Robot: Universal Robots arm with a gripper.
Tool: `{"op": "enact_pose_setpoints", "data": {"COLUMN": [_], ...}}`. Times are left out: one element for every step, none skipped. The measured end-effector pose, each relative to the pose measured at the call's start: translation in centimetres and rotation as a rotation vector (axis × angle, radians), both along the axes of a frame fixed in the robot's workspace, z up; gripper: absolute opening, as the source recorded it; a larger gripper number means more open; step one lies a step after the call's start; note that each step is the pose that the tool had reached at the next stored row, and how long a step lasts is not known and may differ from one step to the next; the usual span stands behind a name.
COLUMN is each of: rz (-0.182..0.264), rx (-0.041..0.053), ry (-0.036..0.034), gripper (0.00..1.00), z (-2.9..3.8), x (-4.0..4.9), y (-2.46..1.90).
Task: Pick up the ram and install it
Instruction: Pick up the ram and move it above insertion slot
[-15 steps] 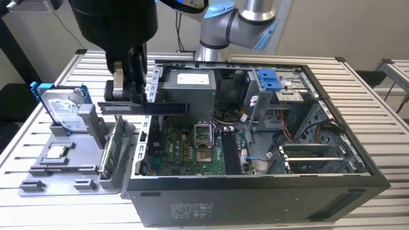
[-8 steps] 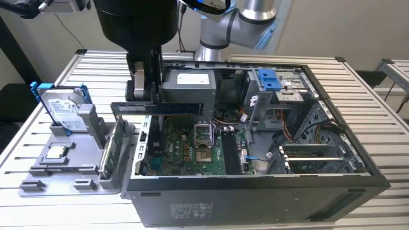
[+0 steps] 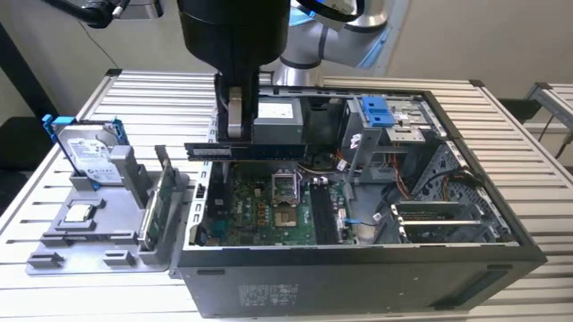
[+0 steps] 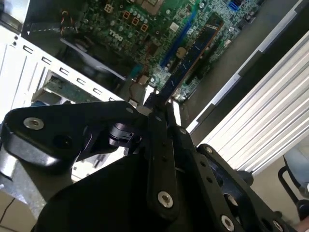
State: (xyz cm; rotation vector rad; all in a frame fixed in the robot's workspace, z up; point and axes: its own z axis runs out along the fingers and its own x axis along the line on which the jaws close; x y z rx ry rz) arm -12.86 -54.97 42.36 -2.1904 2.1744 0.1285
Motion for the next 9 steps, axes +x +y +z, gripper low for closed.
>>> {"op": "enact_pose_setpoints", "data": {"rz": [0.000, 0.000, 0.000, 0.000, 0.000, 0.000, 0.000, 0.000, 0.000], "rx": [0.0000, 0.0001, 0.0001, 0.0000, 0.0001, 0.0001, 0.0001, 0.0001, 0.0001], "ry": [0.0000, 0.0000, 0.0000, 0.0000, 0.0000, 0.0000, -0.0001, 0.0000, 0.0000], "gripper": [0.14, 0.14, 0.14, 0.14, 0.14, 0.14, 0.14, 0.14, 0.14], "z": [0.00, 0.00, 0.00, 0.00, 0.00, 0.00, 0.00, 0.00, 0.00], "x": [0.19, 0.36, 0.53, 0.70, 0.86, 1.02, 1.20, 1.37, 1.58], "y": [0.00, 0.00, 0.00, 0.00, 0.00, 0.00, 0.00, 0.00, 0.00]}}
